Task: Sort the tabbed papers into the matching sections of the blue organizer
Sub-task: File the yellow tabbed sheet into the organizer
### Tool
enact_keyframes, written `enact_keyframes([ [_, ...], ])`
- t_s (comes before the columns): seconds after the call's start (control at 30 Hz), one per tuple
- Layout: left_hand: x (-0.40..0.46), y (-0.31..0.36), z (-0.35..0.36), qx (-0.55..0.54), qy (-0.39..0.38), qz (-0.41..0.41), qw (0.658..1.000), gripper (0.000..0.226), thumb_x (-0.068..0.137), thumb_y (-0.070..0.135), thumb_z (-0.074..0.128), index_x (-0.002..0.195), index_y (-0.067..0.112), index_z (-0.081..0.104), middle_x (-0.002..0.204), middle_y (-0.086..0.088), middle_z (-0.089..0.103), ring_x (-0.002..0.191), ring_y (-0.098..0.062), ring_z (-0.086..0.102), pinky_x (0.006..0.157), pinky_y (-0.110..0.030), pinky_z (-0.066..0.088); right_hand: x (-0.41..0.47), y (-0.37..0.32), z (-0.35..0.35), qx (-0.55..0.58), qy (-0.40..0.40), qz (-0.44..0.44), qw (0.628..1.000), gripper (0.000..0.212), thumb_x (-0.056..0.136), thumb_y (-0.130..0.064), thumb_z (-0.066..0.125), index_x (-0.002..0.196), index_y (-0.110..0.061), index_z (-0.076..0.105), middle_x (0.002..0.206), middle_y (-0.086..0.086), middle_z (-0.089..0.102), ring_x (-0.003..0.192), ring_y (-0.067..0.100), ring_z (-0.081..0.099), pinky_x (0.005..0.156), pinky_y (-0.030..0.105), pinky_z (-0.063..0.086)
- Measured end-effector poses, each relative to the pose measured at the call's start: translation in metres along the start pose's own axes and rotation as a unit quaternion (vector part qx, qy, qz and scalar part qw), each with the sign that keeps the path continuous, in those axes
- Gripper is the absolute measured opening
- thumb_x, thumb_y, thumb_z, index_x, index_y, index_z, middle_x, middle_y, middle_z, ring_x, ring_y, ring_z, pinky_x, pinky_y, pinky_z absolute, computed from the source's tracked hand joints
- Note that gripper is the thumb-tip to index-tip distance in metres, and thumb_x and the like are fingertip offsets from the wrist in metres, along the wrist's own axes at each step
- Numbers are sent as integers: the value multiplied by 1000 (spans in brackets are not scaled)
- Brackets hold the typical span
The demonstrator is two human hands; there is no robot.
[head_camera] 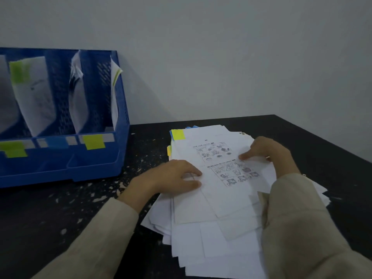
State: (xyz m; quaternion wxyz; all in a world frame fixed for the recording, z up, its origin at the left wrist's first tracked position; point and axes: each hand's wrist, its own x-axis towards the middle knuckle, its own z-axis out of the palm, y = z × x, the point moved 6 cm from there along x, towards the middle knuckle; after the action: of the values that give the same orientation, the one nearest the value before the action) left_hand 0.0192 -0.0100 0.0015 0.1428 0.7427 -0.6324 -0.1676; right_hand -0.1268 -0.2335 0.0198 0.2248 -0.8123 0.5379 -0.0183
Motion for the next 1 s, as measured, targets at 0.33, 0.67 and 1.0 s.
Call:
enact_keyframes([
  [0.33,0,-6,14,119,-71,-45,989,62,85,72,32,143,53,18,158,12,7,144,-16,8,116,-51,8,2,3,-13,36,76,12,996,58,69,-21,84,115,2,57,116,17,59,109,34,56,86,37,45],
  [0.67,0,-14,-21,-64,92,-37,993,53,87,56,49,137,43,40,154,5,17,143,-17,18,114,-29,19,-17,-29,-44,227,212,-212,927,12,95,-18,53,91,-8,56,82,5,57,75,20,49,61,27,36],
  [1.0,-33,-24,-90,-246,288,-9,925,29,89,33,60,117,34,53,126,16,46,119,-8,41,95,-24,35,-47,-67,-55,460,134,-316,819,7,98,-19,48,97,-14,54,90,-1,68,76,11,63,69,27,51],
])
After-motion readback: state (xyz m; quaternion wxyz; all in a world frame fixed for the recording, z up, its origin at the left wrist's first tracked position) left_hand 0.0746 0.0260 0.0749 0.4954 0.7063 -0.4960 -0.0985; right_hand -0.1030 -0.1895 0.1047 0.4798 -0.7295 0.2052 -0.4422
